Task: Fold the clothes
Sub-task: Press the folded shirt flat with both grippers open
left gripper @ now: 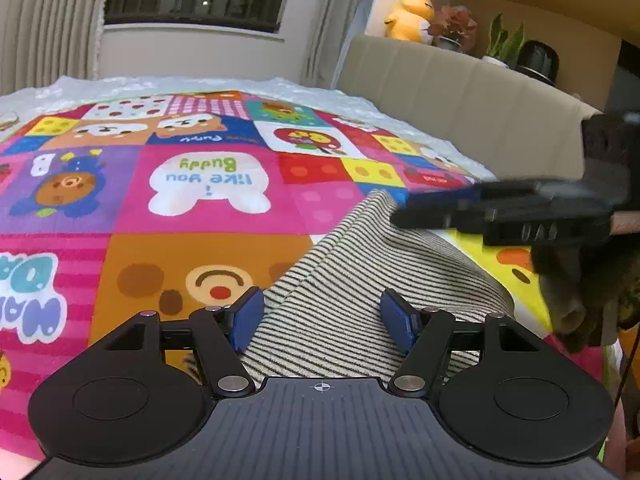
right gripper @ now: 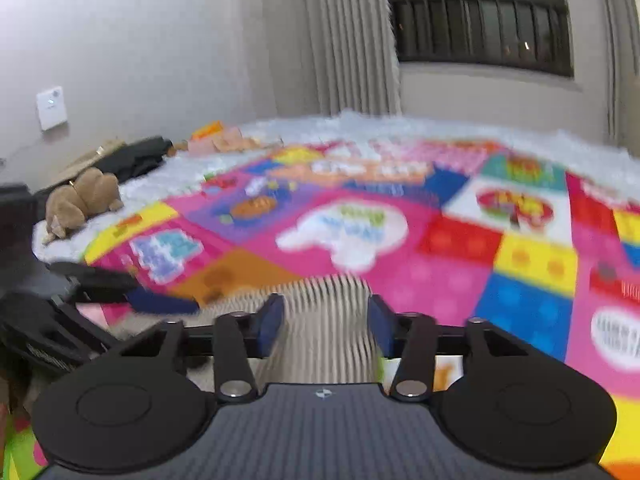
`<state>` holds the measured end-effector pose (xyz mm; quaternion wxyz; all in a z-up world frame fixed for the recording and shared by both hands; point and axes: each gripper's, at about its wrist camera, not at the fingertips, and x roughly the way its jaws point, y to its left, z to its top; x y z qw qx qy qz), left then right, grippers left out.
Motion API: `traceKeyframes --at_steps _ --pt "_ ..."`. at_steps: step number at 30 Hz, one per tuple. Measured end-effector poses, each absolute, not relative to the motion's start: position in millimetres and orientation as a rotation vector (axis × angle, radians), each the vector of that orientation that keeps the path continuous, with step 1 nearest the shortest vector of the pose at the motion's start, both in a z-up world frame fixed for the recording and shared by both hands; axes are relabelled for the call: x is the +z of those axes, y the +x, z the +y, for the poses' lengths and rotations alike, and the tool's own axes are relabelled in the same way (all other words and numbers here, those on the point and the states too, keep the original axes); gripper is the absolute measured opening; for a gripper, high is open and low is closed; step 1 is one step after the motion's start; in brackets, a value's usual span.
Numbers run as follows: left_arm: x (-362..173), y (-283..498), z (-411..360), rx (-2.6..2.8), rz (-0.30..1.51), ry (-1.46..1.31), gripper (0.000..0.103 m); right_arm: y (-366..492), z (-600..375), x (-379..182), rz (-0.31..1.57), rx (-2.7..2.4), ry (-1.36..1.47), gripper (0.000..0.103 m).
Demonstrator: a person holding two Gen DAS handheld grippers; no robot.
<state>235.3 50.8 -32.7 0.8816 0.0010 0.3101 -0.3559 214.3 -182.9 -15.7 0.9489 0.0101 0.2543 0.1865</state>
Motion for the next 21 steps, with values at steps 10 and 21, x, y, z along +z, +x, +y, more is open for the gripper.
traceKeyframes --at_steps 10,21 --pt "-37 240 50 -0.769 0.637 -0.007 0.073 245 -166 -45 0.625 0.302 -0.046 0.034" --pt "-44 248 50 -0.760 0.645 -0.033 0.083 139 -186 -23 0.550 0.358 -0.008 0.042"
